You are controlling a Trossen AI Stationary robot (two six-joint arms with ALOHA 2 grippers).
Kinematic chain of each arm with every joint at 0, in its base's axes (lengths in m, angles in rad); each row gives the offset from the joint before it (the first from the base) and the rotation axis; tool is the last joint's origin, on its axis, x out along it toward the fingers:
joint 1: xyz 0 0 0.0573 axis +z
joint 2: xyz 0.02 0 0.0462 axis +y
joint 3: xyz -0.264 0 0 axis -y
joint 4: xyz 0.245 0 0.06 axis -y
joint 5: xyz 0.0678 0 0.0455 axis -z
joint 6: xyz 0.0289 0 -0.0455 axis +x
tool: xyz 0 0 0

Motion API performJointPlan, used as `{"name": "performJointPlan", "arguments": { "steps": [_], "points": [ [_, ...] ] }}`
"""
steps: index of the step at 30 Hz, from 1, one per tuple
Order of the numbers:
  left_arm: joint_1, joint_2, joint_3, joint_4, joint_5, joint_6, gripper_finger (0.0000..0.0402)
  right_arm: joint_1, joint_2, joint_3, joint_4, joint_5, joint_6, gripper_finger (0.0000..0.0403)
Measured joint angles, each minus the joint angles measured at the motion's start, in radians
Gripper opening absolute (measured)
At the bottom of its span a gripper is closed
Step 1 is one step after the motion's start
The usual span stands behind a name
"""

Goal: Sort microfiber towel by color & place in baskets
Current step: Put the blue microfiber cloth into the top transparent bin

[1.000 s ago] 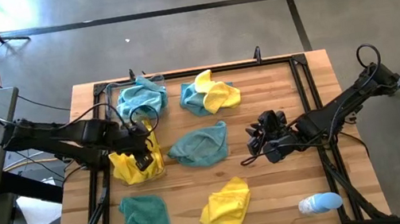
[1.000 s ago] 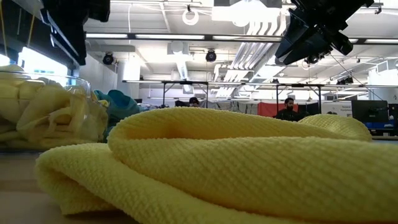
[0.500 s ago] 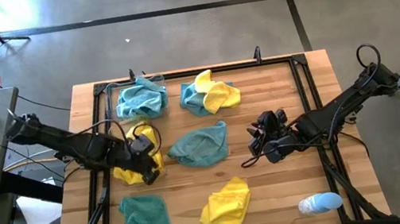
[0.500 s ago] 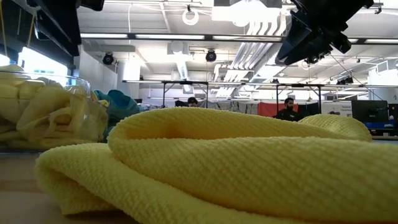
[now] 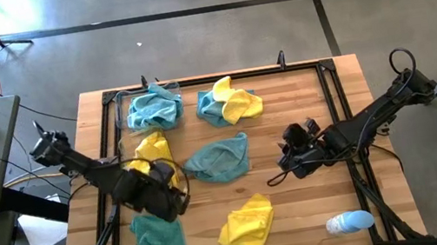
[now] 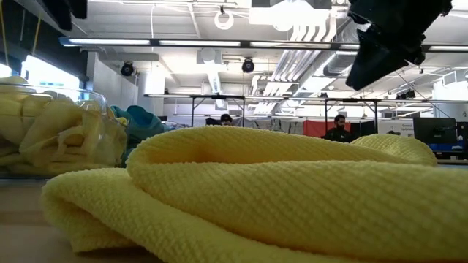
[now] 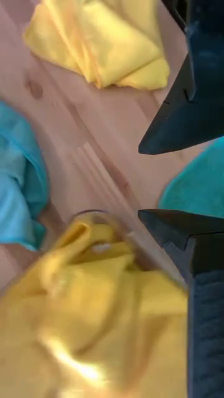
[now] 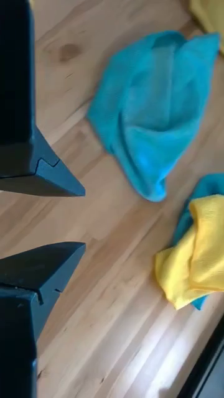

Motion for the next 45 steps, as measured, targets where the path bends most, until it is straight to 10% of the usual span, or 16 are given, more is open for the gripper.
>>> {"name": "performJointPlan", "arguments": {
  "steps": [17, 45],
  "points": [
    [-0.247, 0.221, 0.02, 0.022, 0.197, -0.619, 0.0145, 0.063, 0.0, 0.0, -0.013, -0.02, -0.072, 0.0124],
    [-0.275, 0.574, 0.024, 0.242, 0.401, -0.594, 0.0097, 0.065, 0.0, 0.0, -0.011, -0.023, -0.105, 0.0124]
  ]
}}
